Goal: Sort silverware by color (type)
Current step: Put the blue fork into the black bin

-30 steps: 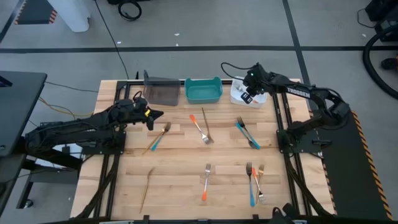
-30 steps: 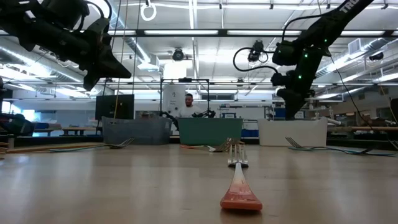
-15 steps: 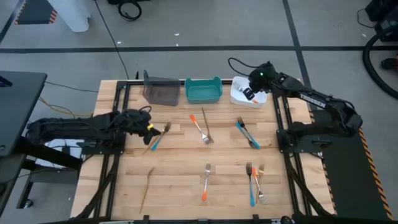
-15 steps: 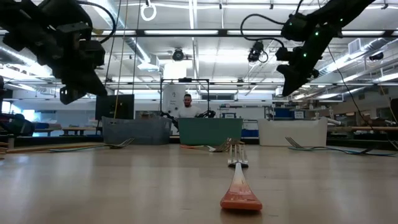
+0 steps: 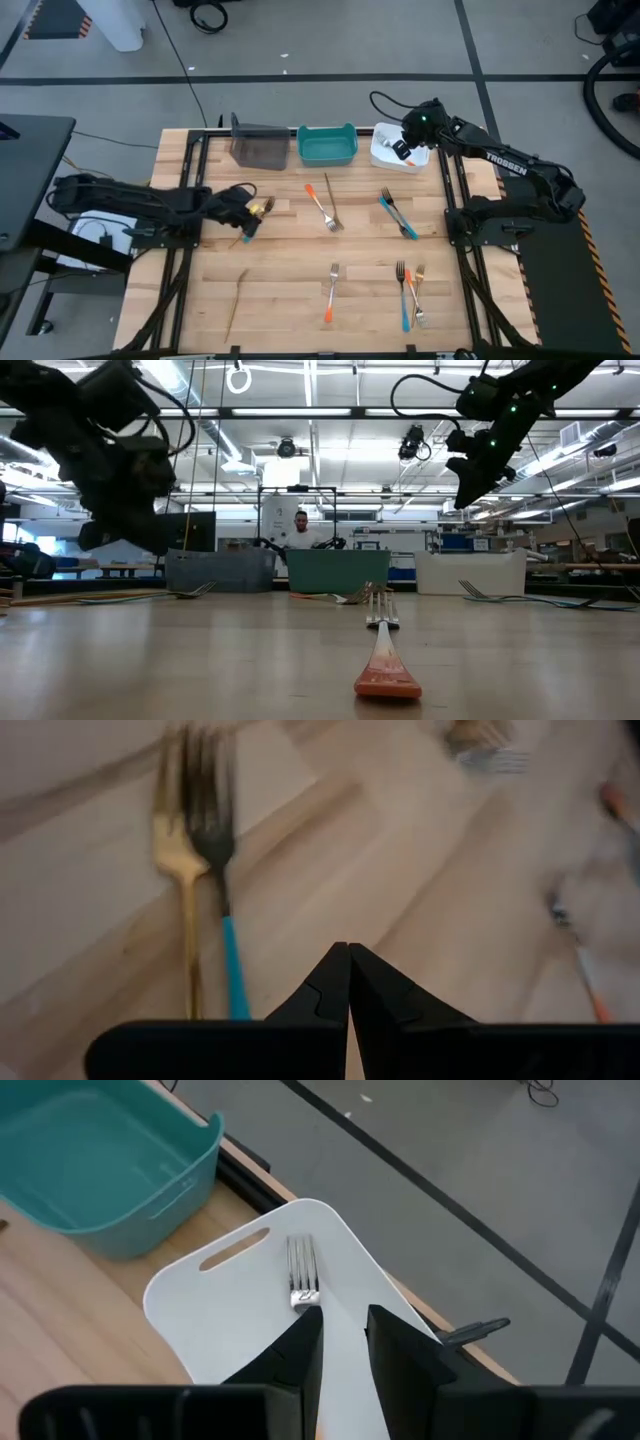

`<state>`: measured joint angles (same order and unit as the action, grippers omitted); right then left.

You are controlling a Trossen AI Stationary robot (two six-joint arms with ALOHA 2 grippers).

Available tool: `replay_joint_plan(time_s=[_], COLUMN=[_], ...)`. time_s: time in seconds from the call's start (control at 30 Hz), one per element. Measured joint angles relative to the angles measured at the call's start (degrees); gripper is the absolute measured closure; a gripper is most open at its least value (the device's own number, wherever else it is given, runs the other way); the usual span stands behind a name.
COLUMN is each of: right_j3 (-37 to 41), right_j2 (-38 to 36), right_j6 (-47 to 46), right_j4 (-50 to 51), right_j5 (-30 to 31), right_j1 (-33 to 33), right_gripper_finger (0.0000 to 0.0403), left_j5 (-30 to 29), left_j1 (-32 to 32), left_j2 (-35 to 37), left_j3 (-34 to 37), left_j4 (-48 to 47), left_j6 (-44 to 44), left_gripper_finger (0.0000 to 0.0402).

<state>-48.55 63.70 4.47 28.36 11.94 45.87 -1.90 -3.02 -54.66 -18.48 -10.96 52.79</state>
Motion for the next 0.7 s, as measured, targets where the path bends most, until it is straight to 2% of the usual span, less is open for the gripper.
replay_joint_plan(time_s=[0.2,0.3,0.4,0.57,0.7], right_j3=[0.0,0.0,0.0,0.0,0.0], right_j2=[0.0,0.0,0.0,0.0,0.0], right_j6=[2.1,2.3,3.2,3.2,3.2], right_j4=[0.0,0.0,0.0,0.0,0.0], right_j5=[0.0,0.0,0.2,0.3,0.4], right_j1=[0.0,0.1,0.1,0.1,0.1], right_gripper_finger=[0.0314,0.0314,0.0314,0.0314,0.0314], left_j5=[-0.3,-0.3,-0.4,-3.3,-4.4], left_j1=[-0.7,-0.6,-0.6,-0.7,-1.1], left_j2=[-6.1,-8.7,-11.2,-15.9,-18.8], left_j3=[-0.1,-2.3,-7.5,-17.2,-18.3], left_j4=[4.5,2.6,-2.0,-16.0,-19.5], left_j6=[2.4,2.7,-1.4,-8.4,-8.1], left_gripper_finger=[0.0388,0.0388,0.0388,0.0388,0.0388])
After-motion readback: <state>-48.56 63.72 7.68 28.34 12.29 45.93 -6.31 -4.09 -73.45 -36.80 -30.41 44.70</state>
